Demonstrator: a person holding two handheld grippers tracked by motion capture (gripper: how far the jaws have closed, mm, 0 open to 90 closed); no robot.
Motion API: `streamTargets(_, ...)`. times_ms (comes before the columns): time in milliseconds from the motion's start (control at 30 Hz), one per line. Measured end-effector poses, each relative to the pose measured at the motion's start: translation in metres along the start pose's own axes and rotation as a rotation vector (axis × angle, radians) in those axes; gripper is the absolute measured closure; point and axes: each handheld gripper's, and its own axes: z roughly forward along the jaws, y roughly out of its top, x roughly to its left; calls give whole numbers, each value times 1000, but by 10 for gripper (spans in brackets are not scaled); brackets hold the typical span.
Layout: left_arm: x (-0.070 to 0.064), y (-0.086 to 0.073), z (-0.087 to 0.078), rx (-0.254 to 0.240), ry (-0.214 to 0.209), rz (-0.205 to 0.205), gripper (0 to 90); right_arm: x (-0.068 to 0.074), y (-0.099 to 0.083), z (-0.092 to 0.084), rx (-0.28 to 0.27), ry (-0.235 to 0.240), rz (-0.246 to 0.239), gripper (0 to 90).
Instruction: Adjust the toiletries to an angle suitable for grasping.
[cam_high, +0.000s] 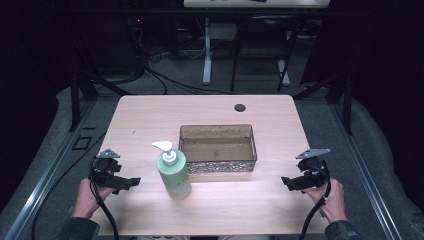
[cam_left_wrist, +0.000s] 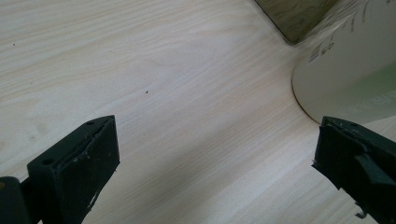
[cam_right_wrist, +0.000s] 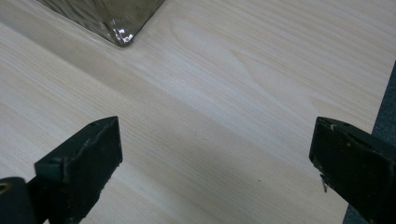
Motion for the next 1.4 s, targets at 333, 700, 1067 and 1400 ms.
streamTargets(333, -5, 12, -10, -5, -2, 64, 1, -7, 3, -3, 0, 6, -22, 25)
streamTargets(700, -8, 27, -17, 17, -21, 167, 1, -5, 3, 2, 36, 28, -27, 2)
streamTargets(1067, -18, 64, -49, 38, -50, 319, 0, -5, 2, 6, 52, 38, -29, 0)
streamTargets(1400, -33, 96, -67, 99, -57, 457, 0, -3, 2, 7, 59, 41, -35, 0)
